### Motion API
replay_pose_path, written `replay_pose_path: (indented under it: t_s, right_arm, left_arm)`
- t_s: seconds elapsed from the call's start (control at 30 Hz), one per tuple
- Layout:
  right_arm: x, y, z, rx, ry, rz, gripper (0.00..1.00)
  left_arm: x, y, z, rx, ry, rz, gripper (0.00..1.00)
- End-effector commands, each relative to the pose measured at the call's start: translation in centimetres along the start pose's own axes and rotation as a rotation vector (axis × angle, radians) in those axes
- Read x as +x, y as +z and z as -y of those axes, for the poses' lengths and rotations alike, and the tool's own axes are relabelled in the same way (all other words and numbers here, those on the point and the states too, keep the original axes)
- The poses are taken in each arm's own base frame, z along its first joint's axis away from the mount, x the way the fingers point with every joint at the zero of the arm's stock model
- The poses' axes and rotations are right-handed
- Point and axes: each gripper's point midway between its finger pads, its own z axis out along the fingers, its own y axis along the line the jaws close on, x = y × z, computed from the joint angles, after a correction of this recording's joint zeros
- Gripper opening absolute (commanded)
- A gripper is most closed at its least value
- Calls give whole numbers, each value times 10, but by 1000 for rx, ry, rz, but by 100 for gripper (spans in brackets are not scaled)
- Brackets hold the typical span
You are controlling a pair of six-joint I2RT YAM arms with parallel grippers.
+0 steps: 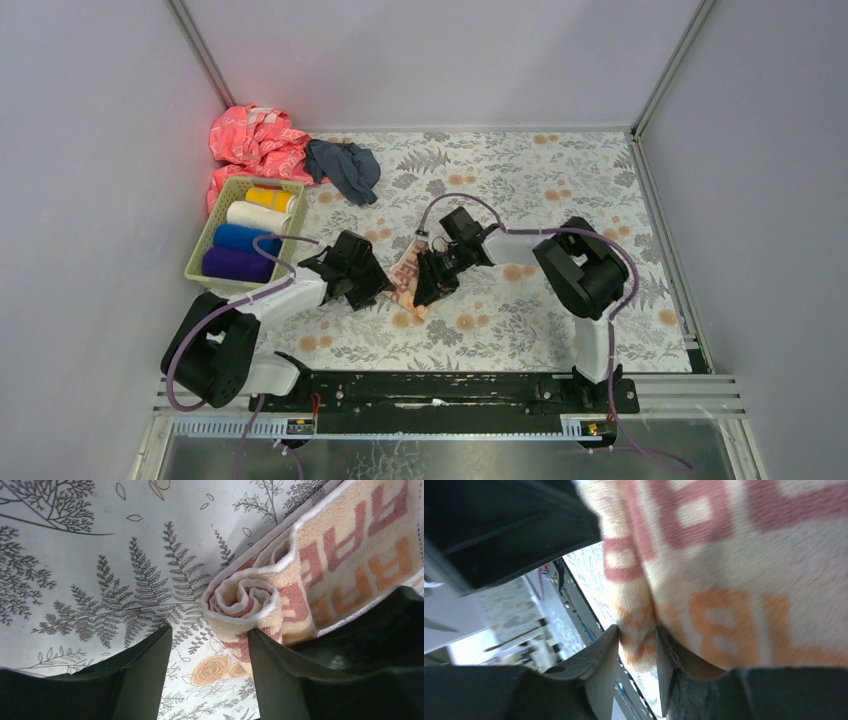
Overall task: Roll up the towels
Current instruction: Roll the towel at the center of the board.
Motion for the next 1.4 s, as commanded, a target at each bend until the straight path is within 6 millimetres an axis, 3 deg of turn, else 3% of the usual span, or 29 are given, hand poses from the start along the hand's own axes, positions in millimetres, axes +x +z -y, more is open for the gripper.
replay_pose_path:
  t_s: [0.0, 0.17, 0.4, 0.6, 0.83, 0.93, 1.03, 1.07, 1.2, 1.37]
  right_arm:
    - [-14, -31, -24, 204, -293, 98, 43]
    - [-12, -44, -25, 442, -569, 175, 51]
    - [-6, -32, -34, 649, -923, 250, 61]
    - [-10, -18, -21, 805, -1049, 279, 61]
    - [-14, -6, -2, 917, -1109, 260, 54]
    - [-8, 1, 0, 878, -1100, 230, 41]
    - [1, 10, -12, 744, -1066, 217, 18]
    - [3, 11, -19, 682, -1036, 215, 15]
    - [8, 9, -42, 408, -888, 206, 12]
    - [3, -7, -56, 73, -651, 265, 9]
  left_arm:
    - [2, 14, -24, -64, -14, 19, 57]
    - [4, 16, -35, -89, -29, 14, 57]
    - [7, 18, -38, -89, -49, 1, 57]
    - [7, 18, -38, -84, -56, -7, 57]
    - [6, 17, -38, -83, -56, -7, 57]
    - [5, 16, -38, -78, -58, -4, 57]
    - [4, 11, -36, -59, -63, 6, 57]
    - [3, 9, -34, -49, -66, 8, 58]
    - [-1, -4, -26, -1, -75, 37, 61]
    - [-6, -26, -18, 65, -91, 83, 66]
